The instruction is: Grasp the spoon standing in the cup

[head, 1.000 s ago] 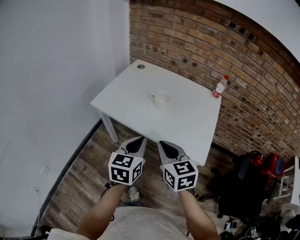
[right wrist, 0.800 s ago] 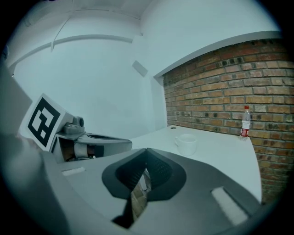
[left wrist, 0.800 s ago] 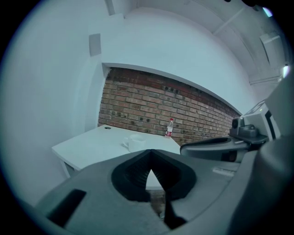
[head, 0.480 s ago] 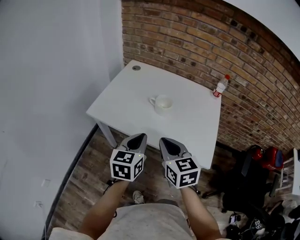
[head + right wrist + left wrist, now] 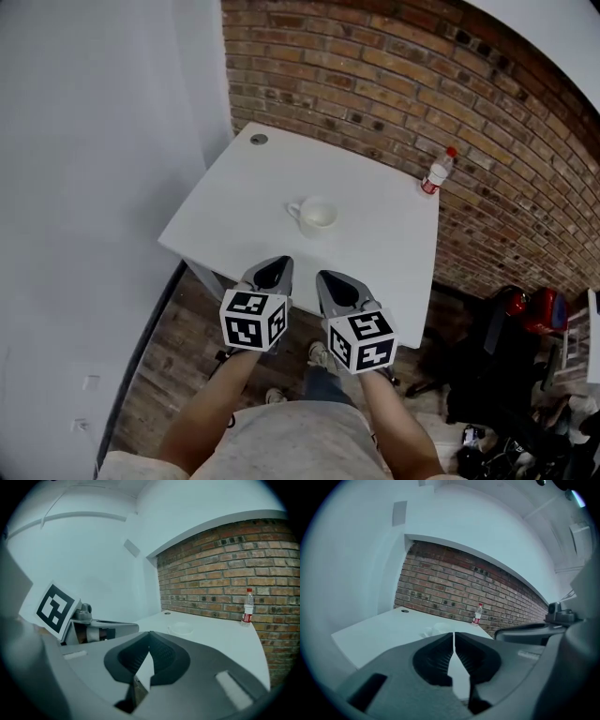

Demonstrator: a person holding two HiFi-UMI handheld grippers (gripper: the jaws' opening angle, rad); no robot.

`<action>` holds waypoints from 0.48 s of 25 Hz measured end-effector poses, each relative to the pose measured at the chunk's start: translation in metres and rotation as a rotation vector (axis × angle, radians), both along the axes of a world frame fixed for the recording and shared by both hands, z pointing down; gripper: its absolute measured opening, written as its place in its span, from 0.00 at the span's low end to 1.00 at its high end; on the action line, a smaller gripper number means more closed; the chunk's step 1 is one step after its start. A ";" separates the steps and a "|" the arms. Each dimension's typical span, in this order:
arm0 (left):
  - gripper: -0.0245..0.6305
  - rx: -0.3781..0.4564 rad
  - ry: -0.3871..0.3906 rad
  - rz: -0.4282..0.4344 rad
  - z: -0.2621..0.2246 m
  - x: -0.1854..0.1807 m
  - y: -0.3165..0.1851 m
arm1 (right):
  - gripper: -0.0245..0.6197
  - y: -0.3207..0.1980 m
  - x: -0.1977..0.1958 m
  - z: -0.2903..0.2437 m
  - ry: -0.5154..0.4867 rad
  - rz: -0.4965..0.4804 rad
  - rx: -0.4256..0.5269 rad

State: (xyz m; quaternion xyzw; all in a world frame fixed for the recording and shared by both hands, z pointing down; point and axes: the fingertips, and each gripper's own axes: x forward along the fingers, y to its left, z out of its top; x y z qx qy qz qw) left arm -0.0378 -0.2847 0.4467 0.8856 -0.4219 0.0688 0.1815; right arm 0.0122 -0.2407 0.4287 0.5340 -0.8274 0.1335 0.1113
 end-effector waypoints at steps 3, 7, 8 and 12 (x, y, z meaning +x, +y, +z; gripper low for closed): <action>0.07 -0.005 0.008 -0.013 0.005 0.012 -0.024 | 0.05 -0.023 0.011 0.001 0.007 -0.011 0.007; 0.10 -0.025 0.008 -0.039 0.015 0.026 -0.056 | 0.05 -0.055 0.026 0.003 0.002 -0.027 0.005; 0.10 -0.031 0.008 -0.048 0.019 0.029 -0.064 | 0.05 -0.063 0.030 0.004 -0.001 -0.032 0.002; 0.13 -0.053 0.006 -0.080 0.029 0.037 -0.095 | 0.05 -0.093 0.042 0.009 -0.004 -0.052 -0.013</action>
